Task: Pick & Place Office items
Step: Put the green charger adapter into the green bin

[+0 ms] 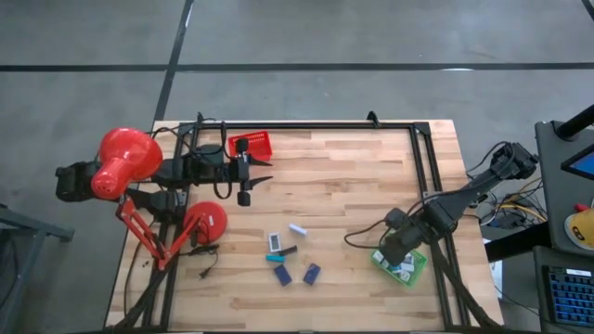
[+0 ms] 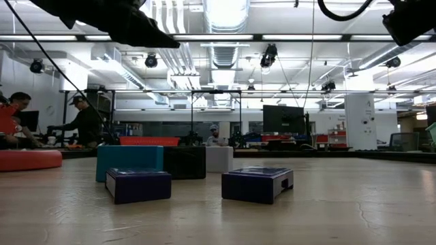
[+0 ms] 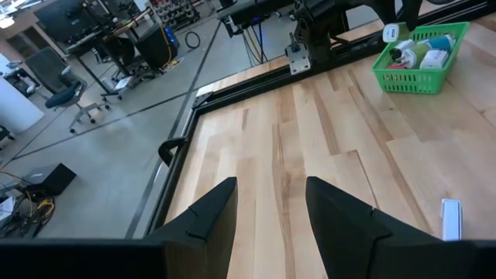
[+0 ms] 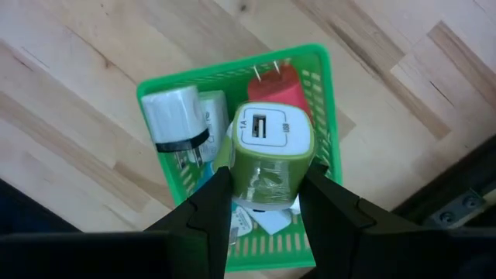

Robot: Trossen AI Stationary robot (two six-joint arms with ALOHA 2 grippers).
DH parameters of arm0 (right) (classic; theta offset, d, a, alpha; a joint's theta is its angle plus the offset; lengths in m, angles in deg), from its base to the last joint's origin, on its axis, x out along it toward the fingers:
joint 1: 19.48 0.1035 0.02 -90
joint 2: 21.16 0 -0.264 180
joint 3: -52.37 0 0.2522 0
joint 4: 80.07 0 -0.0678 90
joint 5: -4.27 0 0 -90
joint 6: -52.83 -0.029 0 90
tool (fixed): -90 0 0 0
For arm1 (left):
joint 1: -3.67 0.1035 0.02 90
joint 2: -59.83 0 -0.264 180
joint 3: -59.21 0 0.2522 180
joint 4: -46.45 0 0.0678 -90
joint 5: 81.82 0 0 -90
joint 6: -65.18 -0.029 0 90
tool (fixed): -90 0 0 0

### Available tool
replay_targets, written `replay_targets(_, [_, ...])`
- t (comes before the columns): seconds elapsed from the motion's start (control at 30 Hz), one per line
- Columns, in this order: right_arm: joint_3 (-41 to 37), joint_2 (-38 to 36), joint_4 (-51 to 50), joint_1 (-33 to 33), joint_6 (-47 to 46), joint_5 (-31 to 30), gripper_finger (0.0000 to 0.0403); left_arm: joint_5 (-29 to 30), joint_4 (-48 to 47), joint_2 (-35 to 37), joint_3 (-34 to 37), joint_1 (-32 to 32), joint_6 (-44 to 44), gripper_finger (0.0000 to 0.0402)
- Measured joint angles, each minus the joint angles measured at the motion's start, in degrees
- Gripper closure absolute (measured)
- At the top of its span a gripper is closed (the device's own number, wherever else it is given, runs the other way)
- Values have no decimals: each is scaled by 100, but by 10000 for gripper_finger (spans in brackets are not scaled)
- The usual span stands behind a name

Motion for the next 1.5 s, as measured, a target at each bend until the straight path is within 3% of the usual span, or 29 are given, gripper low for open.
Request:
replay_targets(1.07, [-15, 763, 176, 26, -207, -102, 279, -1, -2, -2, 0, 0, 1, 243])
replay_targets(1.5, [-15, 770, 177, 76, -211, 117, 226, -2, -2, -2, 0, 0, 2, 243])
